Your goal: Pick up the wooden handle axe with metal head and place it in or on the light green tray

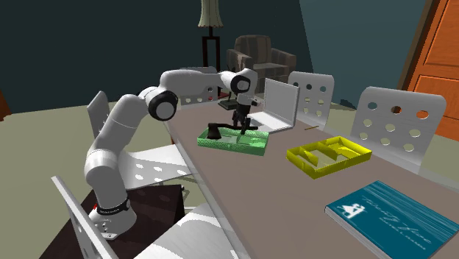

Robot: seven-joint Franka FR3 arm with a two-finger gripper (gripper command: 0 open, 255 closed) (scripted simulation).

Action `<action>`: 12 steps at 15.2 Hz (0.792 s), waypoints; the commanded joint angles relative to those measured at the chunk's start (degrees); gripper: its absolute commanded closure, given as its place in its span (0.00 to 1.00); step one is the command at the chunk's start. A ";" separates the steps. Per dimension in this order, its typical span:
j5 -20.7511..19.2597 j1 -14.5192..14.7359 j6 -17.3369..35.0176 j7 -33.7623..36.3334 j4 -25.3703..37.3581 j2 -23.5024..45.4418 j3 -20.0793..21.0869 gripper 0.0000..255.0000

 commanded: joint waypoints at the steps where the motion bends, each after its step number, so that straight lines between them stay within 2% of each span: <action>1: -0.10 0.21 -2.74 -0.03 4.05 1.31 -0.03 0.00; 4: -0.60 1.28 -12.97 -0.20 21.28 8.27 -0.27 0.00; 12: -0.59 1.29 -12.97 -0.21 21.28 8.27 -0.28 0.00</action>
